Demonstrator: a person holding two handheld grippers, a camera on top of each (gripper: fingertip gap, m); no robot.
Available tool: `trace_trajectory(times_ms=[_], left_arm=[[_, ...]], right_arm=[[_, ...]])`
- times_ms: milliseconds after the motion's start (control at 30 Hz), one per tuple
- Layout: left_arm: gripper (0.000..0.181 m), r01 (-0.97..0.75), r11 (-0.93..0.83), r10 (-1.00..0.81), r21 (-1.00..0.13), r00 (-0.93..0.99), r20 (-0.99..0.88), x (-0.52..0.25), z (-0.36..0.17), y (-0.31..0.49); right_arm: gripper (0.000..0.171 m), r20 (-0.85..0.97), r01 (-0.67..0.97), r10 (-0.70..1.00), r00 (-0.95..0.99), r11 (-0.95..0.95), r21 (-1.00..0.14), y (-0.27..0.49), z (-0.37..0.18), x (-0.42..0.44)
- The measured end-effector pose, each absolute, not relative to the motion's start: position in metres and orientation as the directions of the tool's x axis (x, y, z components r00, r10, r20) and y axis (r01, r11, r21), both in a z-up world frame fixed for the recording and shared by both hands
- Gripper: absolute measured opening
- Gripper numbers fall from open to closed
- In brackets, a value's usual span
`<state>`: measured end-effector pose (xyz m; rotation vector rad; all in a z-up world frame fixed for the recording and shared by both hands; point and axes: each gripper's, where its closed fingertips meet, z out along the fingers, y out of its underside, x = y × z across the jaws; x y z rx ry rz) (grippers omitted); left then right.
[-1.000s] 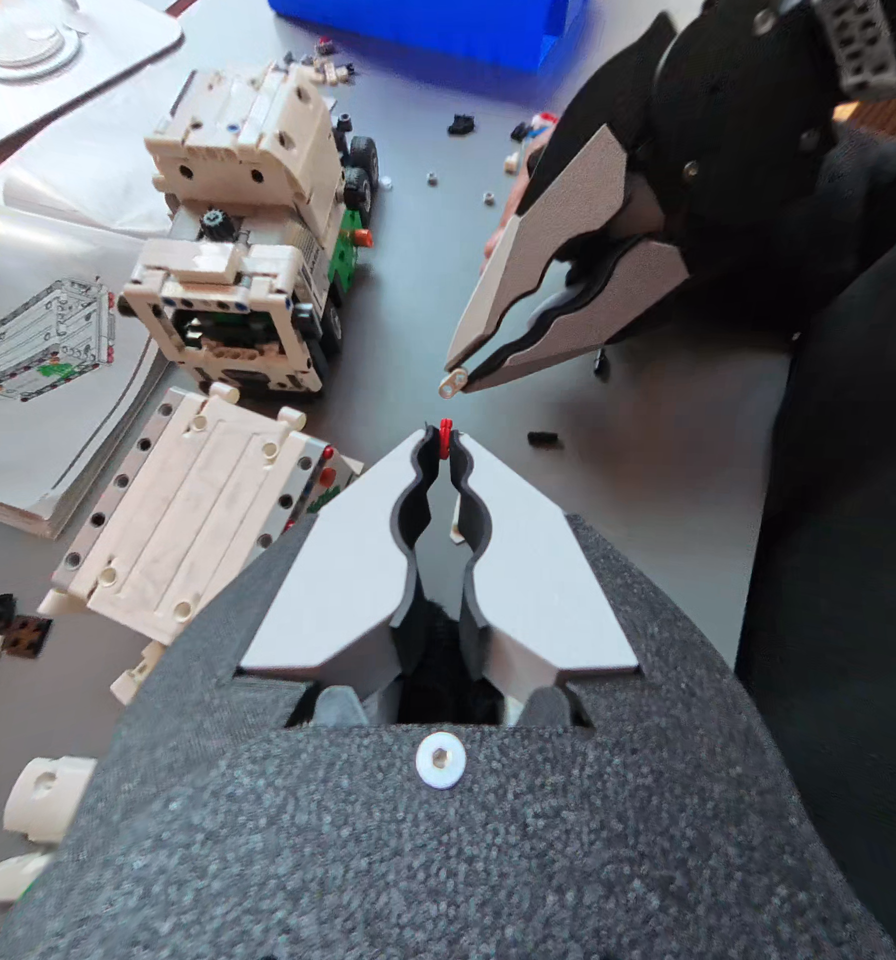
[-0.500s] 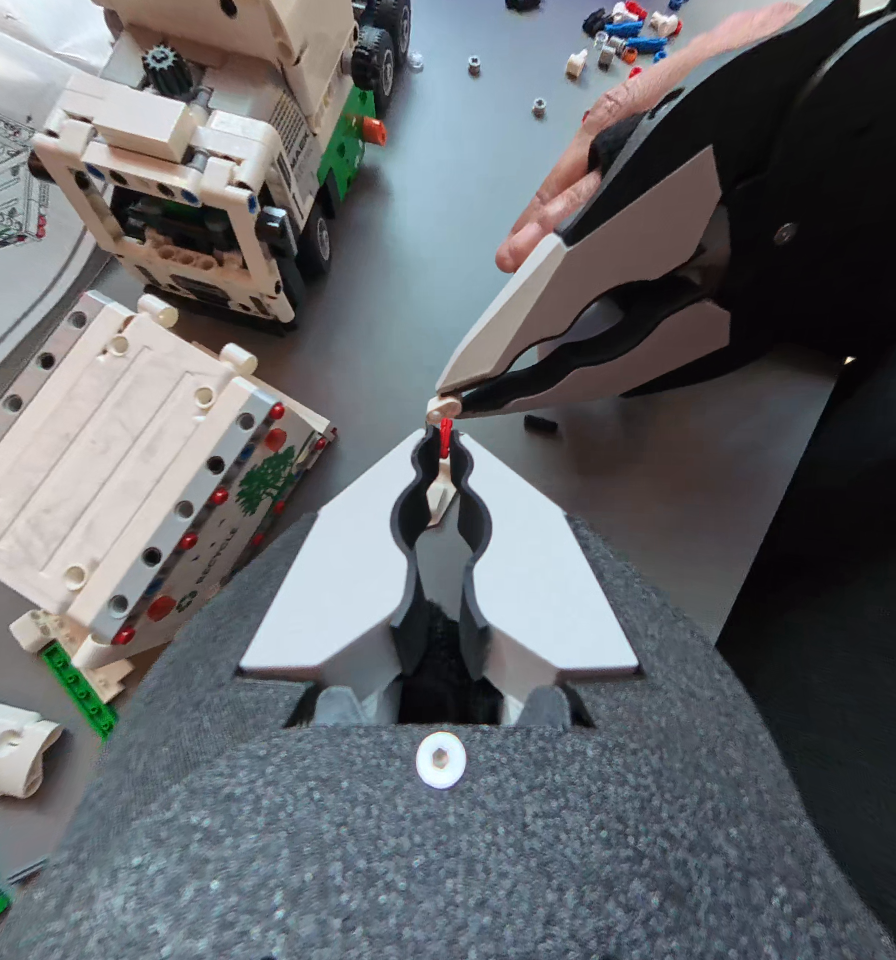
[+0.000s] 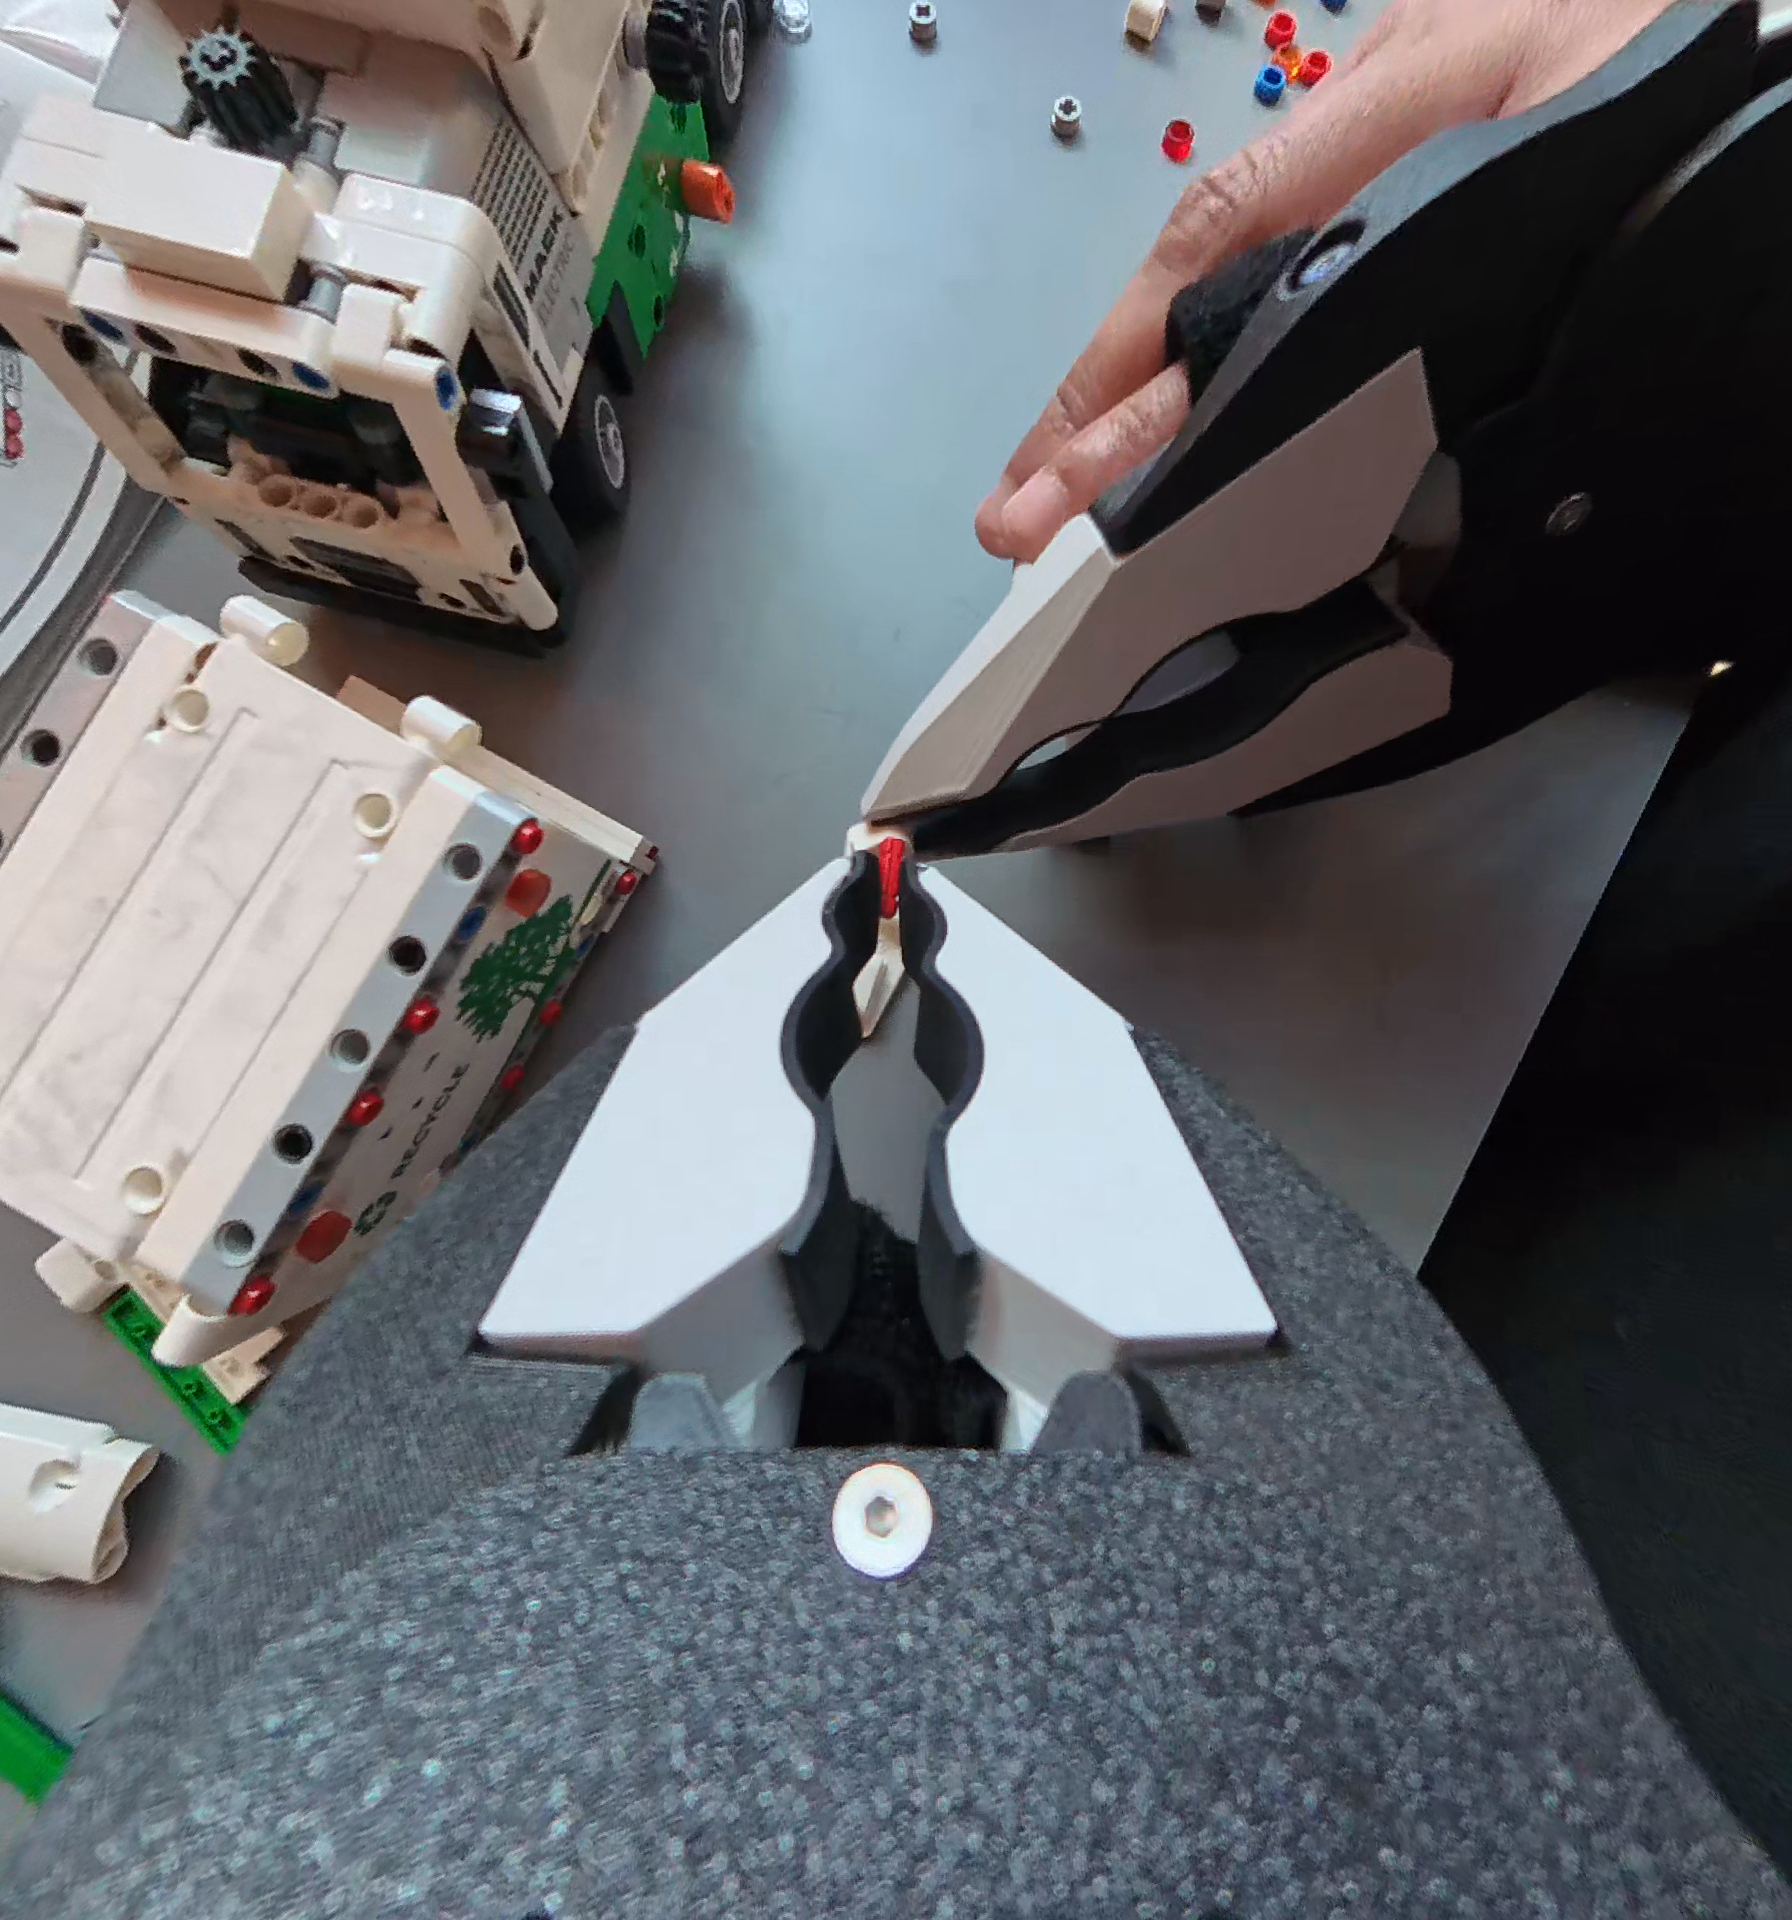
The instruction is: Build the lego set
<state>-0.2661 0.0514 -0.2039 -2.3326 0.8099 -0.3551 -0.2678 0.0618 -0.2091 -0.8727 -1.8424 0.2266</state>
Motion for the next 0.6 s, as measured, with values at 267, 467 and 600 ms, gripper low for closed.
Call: trace_trajectory(times_ms=[267,467,600], left_arm=[[0.002,-0.468,-0.639,-0.618,-0.610,0.785,0.046,-0.2670,-0.2092,0.0504],[0.001,-0.453,-0.665,-0.599,-0.594,0.798,0.061,-0.2663,-0.2088,0.0522],[0.001,-0.442,-0.680,-0.585,-0.584,0.808,0.069,-0.2650,-0.2097,0.0541]], right_arm=[[0.006,0.755,0.469,0.623,-0.203,0.739,-0.484,0.0620,-0.2102,-0.2682],[0.005,0.815,0.495,0.541,-0.208,0.777,-0.389,0.0639,-0.2096,-0.2682],[0.005,0.835,0.516,0.506,-0.217,0.785,-0.342,0.0650,-0.2115,-0.2677]])
